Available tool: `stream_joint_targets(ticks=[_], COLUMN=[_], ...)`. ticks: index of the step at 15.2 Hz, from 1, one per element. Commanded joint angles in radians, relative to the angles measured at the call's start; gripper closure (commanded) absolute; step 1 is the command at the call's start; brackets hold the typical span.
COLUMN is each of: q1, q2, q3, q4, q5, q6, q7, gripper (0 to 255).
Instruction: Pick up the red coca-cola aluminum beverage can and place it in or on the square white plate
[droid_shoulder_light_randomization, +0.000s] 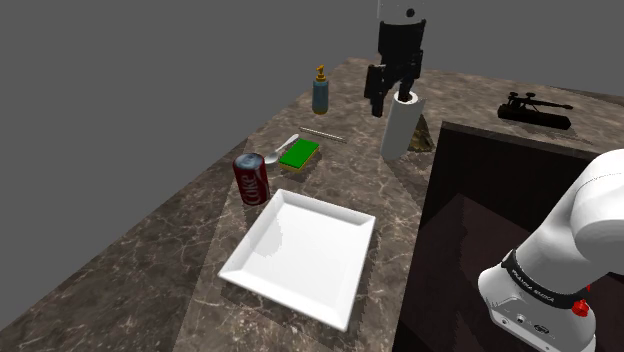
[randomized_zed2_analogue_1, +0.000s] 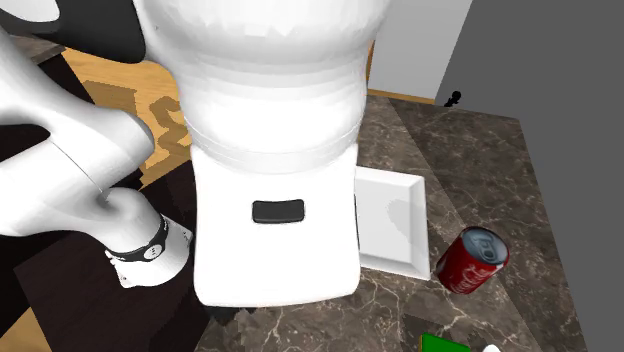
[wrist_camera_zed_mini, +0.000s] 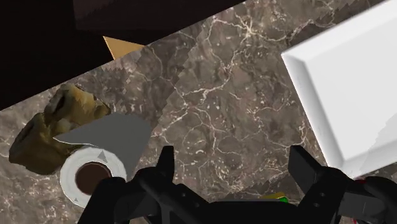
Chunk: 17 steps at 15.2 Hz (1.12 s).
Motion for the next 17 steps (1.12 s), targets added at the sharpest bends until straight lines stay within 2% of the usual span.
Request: stream_joint_targets(ticks=[1,9,17], q1=[0.01,0.047,0.1], q2=[0.052,0.303,0.581], q3=[0.024,0.113,0.172], q4=[0.023,0.185,0.427], q5=[0.01,0.007,-0.055], q6=[0.033,0.14,0.186], q7=[0.03,0.154,0.28], gripper=[0,0,0])
